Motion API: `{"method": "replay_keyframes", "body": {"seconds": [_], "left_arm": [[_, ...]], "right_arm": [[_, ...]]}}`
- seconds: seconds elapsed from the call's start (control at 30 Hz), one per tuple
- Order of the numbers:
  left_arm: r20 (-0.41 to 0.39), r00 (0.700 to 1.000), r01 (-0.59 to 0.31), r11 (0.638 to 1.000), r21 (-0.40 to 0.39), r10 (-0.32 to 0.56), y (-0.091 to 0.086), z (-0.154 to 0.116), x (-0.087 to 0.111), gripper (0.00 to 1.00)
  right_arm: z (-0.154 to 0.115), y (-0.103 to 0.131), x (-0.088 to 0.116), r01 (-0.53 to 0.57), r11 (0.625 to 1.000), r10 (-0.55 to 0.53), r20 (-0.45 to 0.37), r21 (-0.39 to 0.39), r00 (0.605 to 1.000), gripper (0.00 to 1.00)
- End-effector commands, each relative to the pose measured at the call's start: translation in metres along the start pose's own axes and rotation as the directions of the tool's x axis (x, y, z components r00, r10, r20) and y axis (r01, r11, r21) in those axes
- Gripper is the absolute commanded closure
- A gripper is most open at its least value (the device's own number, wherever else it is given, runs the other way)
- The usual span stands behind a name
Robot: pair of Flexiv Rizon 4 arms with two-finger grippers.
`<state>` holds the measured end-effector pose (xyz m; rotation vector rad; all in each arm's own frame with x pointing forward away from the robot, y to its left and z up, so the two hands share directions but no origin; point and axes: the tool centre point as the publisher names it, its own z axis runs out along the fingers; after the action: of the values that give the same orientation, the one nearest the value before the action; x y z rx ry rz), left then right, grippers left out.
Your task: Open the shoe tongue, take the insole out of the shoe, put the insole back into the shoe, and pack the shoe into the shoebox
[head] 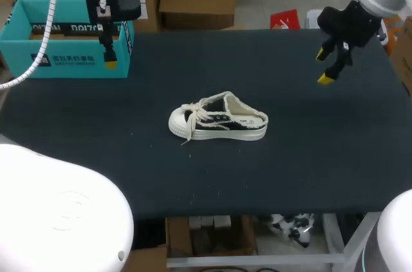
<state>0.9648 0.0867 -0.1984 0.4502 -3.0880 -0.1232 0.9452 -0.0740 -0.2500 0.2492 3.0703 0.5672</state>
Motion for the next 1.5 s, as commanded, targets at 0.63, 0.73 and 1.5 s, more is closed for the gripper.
{"method": "replay_keyframes", "body": {"seconds": [0.63, 0.73, 1.5], "left_arm": [[-0.028, 0.957, 0.288, 0.957, -0.04, -0.289, -0.035, 0.012, 0.022, 0.0], [-0.05, 0.945, 0.322, 0.946, -0.034, -0.323, -0.043, 0.013, 0.031, 0.0], [-0.128, 0.83, 0.545, 0.838, -0.027, -0.543, -0.081, 0.013, 0.062, 0.0]], "right_arm": [[0.049, 0.017, 0.02, -0.058, 0.995, 0.061, 0.024, -0.079, 0.998, 0.0], [0.056, 0.019, 0.03, -0.05, 0.992, 0.056, 0.051, -0.114, 0.997, 0.0], [0.124, 0.048, 0.041, 0.009, 0.95, -0.012, -0.007, -0.314, 1.0, 0.0]]}}
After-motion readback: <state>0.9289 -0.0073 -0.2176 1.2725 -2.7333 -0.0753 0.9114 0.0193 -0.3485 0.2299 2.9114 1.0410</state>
